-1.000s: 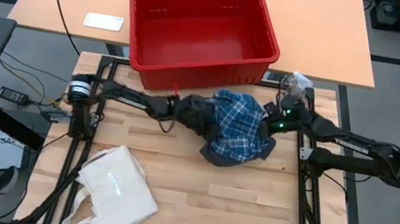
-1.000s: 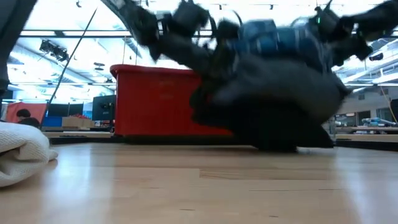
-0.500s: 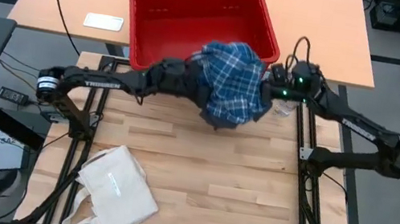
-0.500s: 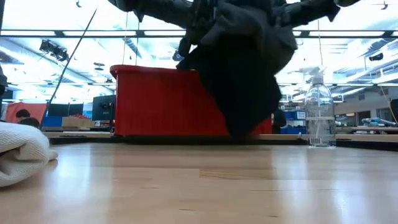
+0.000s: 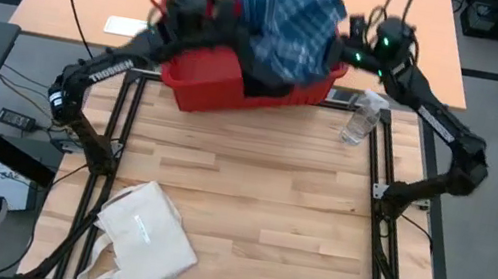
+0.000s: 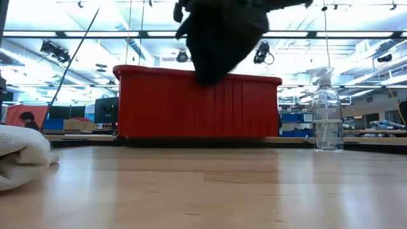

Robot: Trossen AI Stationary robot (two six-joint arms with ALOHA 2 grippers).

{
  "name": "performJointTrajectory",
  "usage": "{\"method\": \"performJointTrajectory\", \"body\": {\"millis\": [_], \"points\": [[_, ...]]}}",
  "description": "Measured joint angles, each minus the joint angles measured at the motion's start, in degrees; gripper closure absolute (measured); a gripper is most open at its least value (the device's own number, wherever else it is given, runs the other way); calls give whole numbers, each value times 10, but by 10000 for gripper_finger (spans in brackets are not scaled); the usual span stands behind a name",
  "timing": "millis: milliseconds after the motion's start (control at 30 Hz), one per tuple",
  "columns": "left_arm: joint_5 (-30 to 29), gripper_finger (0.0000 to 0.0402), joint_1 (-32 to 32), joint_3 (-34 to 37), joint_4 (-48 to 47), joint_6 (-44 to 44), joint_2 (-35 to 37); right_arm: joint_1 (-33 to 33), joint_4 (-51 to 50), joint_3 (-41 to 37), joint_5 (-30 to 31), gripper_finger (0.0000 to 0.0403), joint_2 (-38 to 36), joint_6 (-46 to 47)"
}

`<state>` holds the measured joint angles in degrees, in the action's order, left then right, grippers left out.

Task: Fold Laundry from Bin
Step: Put the folded stacked clothes into the red laundry bin

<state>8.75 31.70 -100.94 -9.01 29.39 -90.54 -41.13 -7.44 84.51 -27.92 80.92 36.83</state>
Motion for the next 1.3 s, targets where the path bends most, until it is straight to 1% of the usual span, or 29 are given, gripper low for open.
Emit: {"method": "performJointTrajectory", "body": {"millis": [133, 233, 333, 433, 533, 667, 767, 800, 833, 900, 1000, 1067, 1100, 1167, 1233, 1300], "points": [[24, 306, 59, -78, 12, -35, -41, -22, 5, 138, 12, 298, 100, -10], [54, 306, 106, -128, 27, -39, -88, -44, -1, 242, 26, 298, 183, -29], [94, 306, 153, -168, 54, -25, -138, -65, -4, 325, 29, 298, 261, -34], [127, 306, 194, -187, 34, -4, -173, -86, -40, 387, 29, 298, 323, -40], [137, 306, 222, -187, -57, -18, -198, -102, -92, 413, 24, 298, 378, -68], [122, 305, 244, -186, -214, -50, -241, -110, -157, 412, 28, 298, 441, -118], [122, 302, 257, -185, -312, -74, -263, -114, -188, 412, 10, 293, 474, -146], [125, 297, 262, -185, -340, -86, -266, -115, -192, 412, 0, 275, 480, -155], [127, 289, 265, -185, -366, -103, -266, -115, -192, 412, -7, 248, 484, -161], [127, 265, 274, -186, -409, -137, -266, -117, -191, 413, -5, 181, 486, -162], [113, 218, 284, -186, -466, -176, -264, -122, -214, 415, 29, 88, 481, -160], [108, 190, 291, -186, -506, -186, -264, -124, -233, 415, 41, 46, 477, -166], [106, 178, 294, -186, -526, -190, -263, -126, -246, 415, 46, 33, 473, -168], [103, 158, 299, -186, -568, -214, -263, -128, -267, 415, 55, 20, 462, -170], [99, 144, 299, -186, -600, -229, -263, -131, -289, 415, 55, 21, 450, -172], [100, 135, 298, -186, -625, -240, -262, -132, -312, 415, 62, 31, 440, -186]]}}
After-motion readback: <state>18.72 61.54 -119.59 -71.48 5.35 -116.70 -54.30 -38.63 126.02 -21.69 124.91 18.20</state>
